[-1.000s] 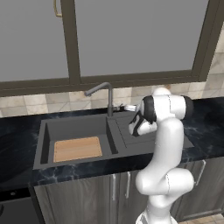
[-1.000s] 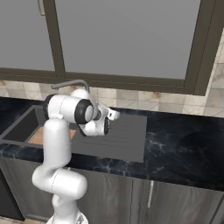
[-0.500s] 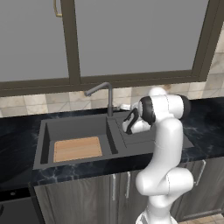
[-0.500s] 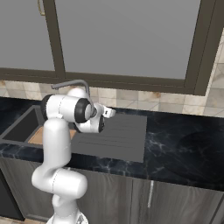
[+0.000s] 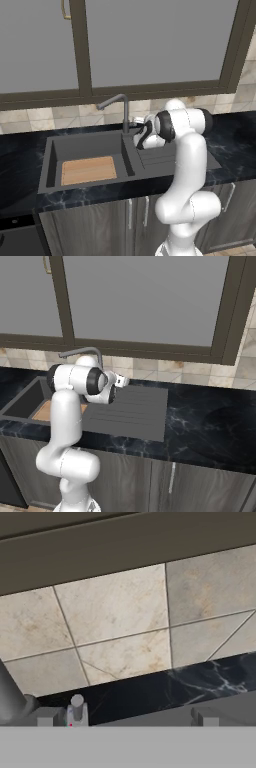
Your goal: Turn on the sink faucet with hot water and rinse the cutting board for ten seconds, then turn off the faucet. Push the cutting board to reach the water if necessary.
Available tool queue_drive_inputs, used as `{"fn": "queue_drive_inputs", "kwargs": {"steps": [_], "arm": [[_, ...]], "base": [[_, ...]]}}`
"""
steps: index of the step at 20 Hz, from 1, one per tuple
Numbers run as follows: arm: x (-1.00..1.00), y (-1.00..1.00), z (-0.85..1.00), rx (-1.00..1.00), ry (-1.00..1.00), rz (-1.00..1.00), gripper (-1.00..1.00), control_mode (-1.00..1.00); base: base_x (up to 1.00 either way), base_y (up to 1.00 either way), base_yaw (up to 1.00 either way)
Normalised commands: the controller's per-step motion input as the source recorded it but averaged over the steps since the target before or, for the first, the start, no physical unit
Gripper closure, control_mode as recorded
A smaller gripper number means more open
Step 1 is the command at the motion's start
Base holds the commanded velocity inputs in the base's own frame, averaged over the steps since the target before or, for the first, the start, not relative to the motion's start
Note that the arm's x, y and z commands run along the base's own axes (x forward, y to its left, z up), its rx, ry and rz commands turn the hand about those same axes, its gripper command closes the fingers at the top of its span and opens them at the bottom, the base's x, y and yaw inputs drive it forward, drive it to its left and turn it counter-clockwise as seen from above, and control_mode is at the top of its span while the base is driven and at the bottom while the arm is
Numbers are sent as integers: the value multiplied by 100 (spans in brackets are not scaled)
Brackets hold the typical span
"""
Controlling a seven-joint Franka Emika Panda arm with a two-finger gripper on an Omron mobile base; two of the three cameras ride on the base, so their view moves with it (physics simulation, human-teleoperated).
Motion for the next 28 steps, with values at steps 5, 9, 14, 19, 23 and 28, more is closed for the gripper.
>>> {"fn": "queue_drive_inputs", "kwargs": {"steps": [5, 9, 14, 19, 23, 28], "arm": [[21, 1, 0, 0, 0, 0, -100, -100], [5, -1, 0, 0, 0, 0, -100, -100], [0, -14, -5, 0, 0, 0, -100, -100], [0, -34, -8, 0, 0, 0, -100, -100], [0, -30, 0, 0, 0, 0, -100, -100], [0, -41, 0, 0, 0, 0, -100, -100]], "base": [[0, 0, 0], [0, 0, 0], [0, 0, 0], [0, 0, 0], [0, 0, 0], [0, 0, 0]]}}
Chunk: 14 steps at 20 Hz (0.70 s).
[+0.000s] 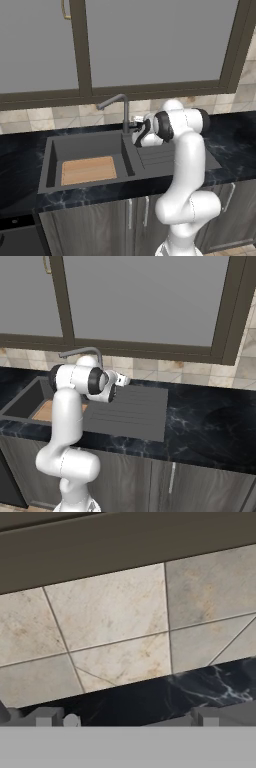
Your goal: Turn on the sink faucet with hot water and rinse the cutting board for ten seconds, then turn off the faucet. Push the cutting board to reach the water if necessary.
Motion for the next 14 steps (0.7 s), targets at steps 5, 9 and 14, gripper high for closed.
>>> {"fn": "queue_drive_inputs", "kwargs": {"steps": [5, 9, 14], "arm": [[0, -58, -1, 0, 0, 0, -100, -100], [-1, -66, -4, 0, 0, 0, -100, -100], [-5, -67, -7, 0, 0, 0, -100, -100]], "base": [[0, 0, 0], [0, 0, 0], [0, 0, 0]]}}
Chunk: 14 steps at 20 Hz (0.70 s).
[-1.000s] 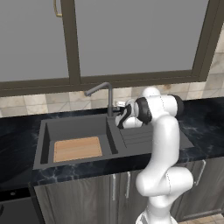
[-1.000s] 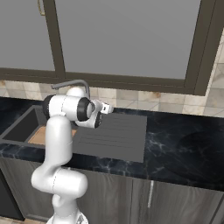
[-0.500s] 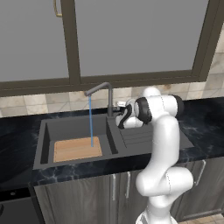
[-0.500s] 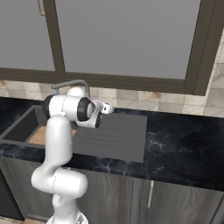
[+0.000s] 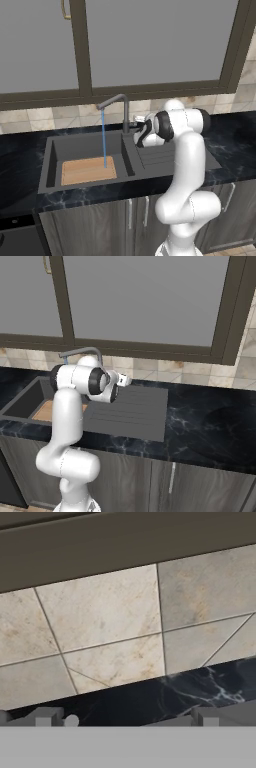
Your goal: Turn on the sink faucet with hot water and rinse the cutting board for ten seconds, then turn off the faucet. Push the cutting board to reach the water if necessary.
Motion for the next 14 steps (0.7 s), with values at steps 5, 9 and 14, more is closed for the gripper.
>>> {"fn": "queue_drive_inputs", "kwargs": {"steps": [5, 9, 14], "arm": [[-14, -64, -10, 0, 0, 0, -100, -100], [-25, -50, -7, 0, 0, -1, -100, -100], [-31, -13, 3, 0, 2, 0, -100, -100]], "base": [[0, 0, 0], [0, 0, 0], [0, 0, 0]]}}
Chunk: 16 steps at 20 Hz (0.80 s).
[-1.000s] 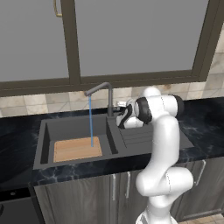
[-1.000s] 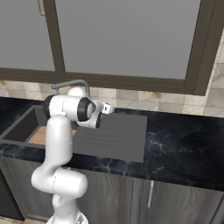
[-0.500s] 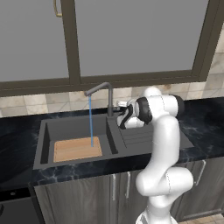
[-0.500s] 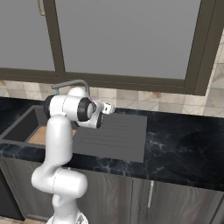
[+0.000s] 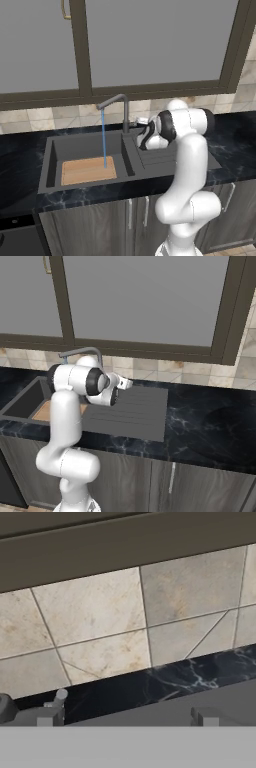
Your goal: Turn on the sink faucet with hot water and rinse the cutting board for ten seconds, then turn off the faucet. Push the cutting board to reach the water if necessary.
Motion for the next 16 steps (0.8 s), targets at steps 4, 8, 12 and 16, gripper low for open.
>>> {"fn": "queue_drive_inputs", "kwargs": {"steps": [4, 8, 12, 16], "arm": [[-18, -1, 12, 0, 3, 0, -100, -100], [-4, 0, 14, 0, 2, 0, -100, -100], [0, 0, 13, 0, 5, 0, -100, -100], [0, 0, 9, 0, 8, 1, -100, -100]], "base": [[0, 0, 0], [0, 0, 0], [0, 0, 0], [0, 0, 0]]}}
